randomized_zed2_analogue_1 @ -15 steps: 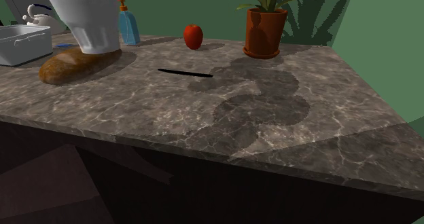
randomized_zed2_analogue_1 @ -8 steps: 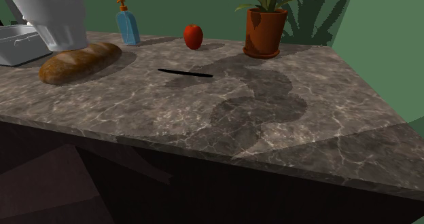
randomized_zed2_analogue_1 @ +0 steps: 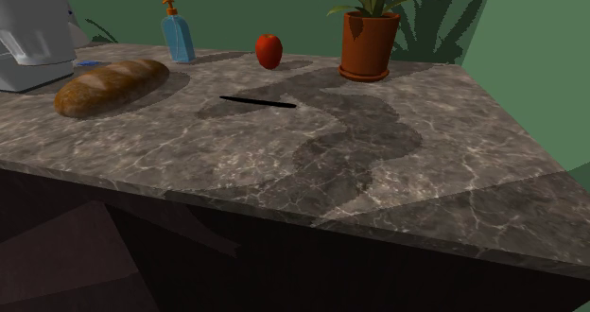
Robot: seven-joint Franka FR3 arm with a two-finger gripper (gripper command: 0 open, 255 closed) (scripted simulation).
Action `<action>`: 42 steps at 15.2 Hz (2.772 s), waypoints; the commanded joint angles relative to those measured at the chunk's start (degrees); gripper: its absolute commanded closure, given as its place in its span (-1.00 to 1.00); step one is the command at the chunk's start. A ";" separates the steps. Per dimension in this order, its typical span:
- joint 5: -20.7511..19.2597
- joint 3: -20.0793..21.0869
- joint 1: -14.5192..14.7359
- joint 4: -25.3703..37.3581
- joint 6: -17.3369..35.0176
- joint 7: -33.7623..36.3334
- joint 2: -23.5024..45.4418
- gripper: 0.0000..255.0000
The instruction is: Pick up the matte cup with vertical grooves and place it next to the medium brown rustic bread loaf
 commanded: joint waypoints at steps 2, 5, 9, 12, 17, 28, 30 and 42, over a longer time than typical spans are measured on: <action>0.02 3.53 1.24 2.83 -0.49 5.17 2.85 1.00; -0.78 7.02 2.41 6.54 -1.28 10.38 6.56 1.00; -2.74 10.84 4.05 10.61 -1.57 16.66 11.73 1.00; -2.80 10.91 4.11 8.41 0.72 16.89 11.86 1.00; -3.12 11.11 4.19 5.02 4.49 17.42 12.41 1.00; -4.86 11.69 4.38 -1.29 12.67 19.36 15.04 1.00; -5.35 11.79 4.42 -2.27 14.13 19.84 15.74 1.00; -8.93 11.99 4.79 -6.52 21.50 23.00 20.31 1.00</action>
